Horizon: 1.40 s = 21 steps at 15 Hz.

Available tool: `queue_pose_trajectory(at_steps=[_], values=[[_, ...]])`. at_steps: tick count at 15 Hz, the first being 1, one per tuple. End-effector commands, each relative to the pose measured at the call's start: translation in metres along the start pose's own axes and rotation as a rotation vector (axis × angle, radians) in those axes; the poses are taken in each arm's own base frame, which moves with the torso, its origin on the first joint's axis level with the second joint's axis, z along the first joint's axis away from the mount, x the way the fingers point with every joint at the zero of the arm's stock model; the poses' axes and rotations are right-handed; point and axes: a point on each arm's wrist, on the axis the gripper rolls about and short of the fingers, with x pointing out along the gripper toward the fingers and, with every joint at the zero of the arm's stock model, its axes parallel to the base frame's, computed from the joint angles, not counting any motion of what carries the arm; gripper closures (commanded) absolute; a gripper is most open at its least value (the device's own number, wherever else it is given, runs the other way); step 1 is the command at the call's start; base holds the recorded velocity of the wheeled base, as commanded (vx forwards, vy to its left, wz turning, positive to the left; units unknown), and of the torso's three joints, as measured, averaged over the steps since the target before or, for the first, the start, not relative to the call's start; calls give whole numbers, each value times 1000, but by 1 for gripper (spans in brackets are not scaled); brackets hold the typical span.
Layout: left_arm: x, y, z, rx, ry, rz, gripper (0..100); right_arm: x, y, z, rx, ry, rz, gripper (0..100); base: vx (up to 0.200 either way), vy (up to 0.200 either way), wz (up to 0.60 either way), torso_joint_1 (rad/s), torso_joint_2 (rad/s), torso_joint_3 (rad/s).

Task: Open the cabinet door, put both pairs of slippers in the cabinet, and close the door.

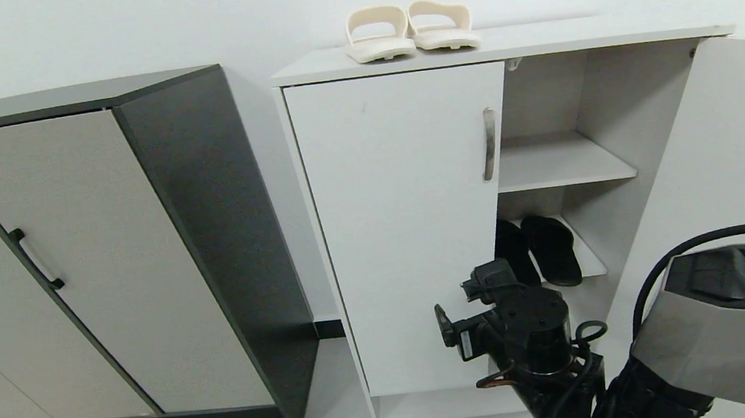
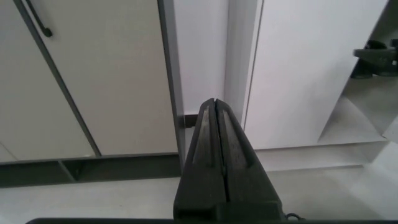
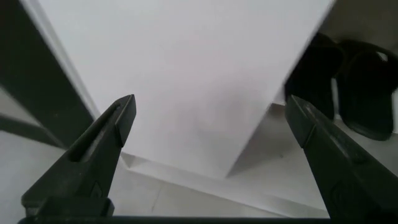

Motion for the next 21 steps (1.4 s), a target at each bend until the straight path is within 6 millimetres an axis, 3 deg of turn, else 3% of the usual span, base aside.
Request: queue_pose_trajectory(at_steps=[1, 9, 21], values=[[0, 0, 0, 1, 0, 1, 100, 1, 0, -5, -10, 12, -1, 0, 0, 0, 0, 0, 0, 0], [0, 0, 0, -2, 0, 1, 100, -1, 0, -6, -11, 9, 7, 0, 0, 0, 0, 0, -8, -11], [0, 0, 0, -5, 0, 4, 100, 0, 0, -4, -12, -6, 9, 0, 0, 0, 0, 81, -410, -330]])
